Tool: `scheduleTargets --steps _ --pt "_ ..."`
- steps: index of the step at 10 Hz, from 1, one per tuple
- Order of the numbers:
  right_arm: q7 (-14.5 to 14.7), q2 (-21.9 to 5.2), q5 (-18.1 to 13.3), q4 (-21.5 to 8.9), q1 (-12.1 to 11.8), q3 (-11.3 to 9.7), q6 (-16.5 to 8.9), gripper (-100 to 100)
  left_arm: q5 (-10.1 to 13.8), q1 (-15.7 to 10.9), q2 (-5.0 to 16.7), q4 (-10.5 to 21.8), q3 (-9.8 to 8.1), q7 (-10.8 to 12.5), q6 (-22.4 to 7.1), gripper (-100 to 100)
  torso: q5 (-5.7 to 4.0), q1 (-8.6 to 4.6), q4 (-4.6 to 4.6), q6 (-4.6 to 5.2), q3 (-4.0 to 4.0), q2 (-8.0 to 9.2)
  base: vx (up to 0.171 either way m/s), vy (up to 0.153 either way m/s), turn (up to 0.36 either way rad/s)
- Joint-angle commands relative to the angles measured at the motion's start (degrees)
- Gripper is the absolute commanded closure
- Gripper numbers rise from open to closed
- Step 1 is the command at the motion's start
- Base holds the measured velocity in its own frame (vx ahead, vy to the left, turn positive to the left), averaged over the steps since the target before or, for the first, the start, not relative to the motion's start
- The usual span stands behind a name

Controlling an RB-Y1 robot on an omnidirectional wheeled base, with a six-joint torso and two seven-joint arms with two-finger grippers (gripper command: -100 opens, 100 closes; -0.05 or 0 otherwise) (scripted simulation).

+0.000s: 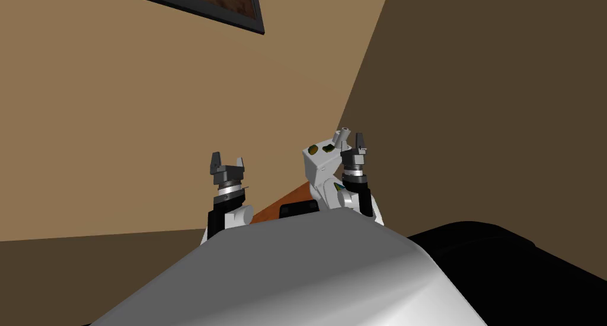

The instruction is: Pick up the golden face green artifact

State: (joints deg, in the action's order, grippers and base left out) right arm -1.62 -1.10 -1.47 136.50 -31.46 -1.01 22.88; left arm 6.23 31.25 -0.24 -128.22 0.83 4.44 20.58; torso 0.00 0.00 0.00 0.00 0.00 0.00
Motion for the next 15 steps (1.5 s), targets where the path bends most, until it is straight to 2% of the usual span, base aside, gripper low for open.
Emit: scheduleTargets --steps 1,6,7,11,12,14,15 --pt "1.0 -2.4 -0.2 -1.1 -0.3 -0.1 0.3 -100 0.0 0.0 0.0 0.0 0.0 0.0 0.0 0 0.0 0.0 0.0 0.0 0.0 0.0 -0.04 0.023 0.061" --pt "5.7 -8.6 -1.0 -7.0 -1.7 -1.0 2.1 -100 0.0 0.0 0.0 0.0 0.01 0.0 0.0 0 0.05 0.22 0.11 -0.01 0.3 0.53 -0.118 0.056 0.087" --pt "5.7 -8.6 -1.0 -7.0 -1.7 -1.0 2.1 -100 0.0 0.0 0.0 0.0 0.01 0.0 0.0 0 0.06 0.27 0.14 0.0 0.36 0.64 -0.107 0.045 0.012" --pt "11.8 -15.4 -2.0 -14.3 -3.0 -2.3 4.6 -100 0.0 0.0 0.0 0.0 0.01 0.0 0.0 0 0.03 0.14 0.12 0.0 0.31 0.54 -0.13 0.046 0.126" --pt "11.8 -15.8 -2.0 -15.2 -3.0 -2.3 4.6 -100 0.0 0.0 0.0 0.0 0.01 0.0 0.0 0 0.05 0.21 0.15 0.0 0.38 0.67 -0.135 0.065 0.058" --pt "15.4 -19.8 -2.6 -19.0 -3.4 -3.2 6.1 -100 0.0 0.0 0.0 0.0 0.01 0.0 0.0 0 0.04 0.14 0.11 0.0 0.29 0.49 -0.12 0.058 0.15" --pt "15.5 -20.4 -2.6 -20.4 -3.4 -3.2 6.1 -100 0.0 0.0 0.0 0.0 0.01 0.0 0.0 0 0.04 0.17 0.12 -0.02 0.31 0.53 -0.108 0.04 0.078"
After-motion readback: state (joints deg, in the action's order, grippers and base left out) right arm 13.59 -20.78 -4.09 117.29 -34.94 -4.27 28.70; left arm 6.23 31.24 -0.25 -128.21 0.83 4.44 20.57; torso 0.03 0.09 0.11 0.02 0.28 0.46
